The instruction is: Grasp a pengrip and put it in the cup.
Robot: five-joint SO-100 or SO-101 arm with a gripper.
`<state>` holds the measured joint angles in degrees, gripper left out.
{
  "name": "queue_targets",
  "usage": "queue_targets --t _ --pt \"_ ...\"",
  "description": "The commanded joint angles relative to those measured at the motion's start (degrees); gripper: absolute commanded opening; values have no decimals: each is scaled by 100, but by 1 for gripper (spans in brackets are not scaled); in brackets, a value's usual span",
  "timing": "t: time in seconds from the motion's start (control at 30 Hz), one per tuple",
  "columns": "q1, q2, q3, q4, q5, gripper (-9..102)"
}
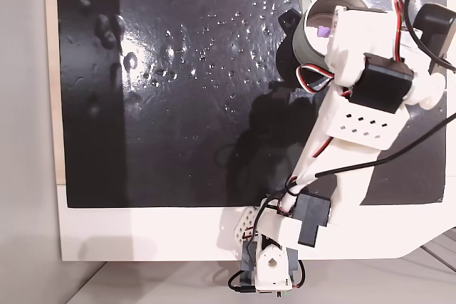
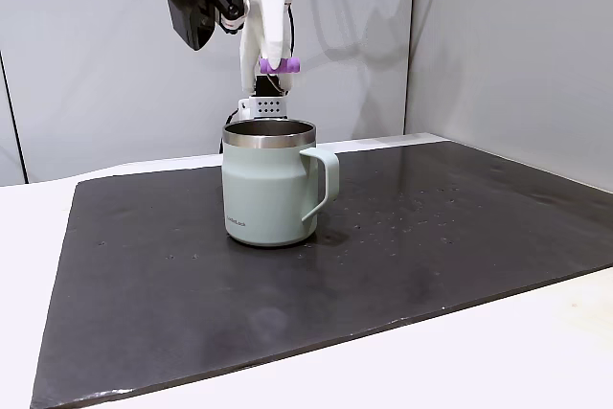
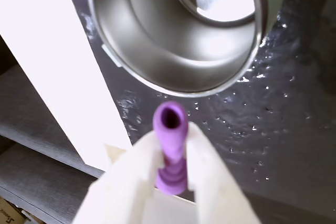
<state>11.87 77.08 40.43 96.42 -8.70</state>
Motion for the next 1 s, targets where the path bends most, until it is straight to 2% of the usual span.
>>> queue_targets --t 0.0,0.13,0.2,0.97 --pt "-53 105 -352 62 70 2" --pt "-44 229 -176 62 53 29" --pt "-18 255 -176 62 53 34" --pt "-105 457 79 62 44 35"
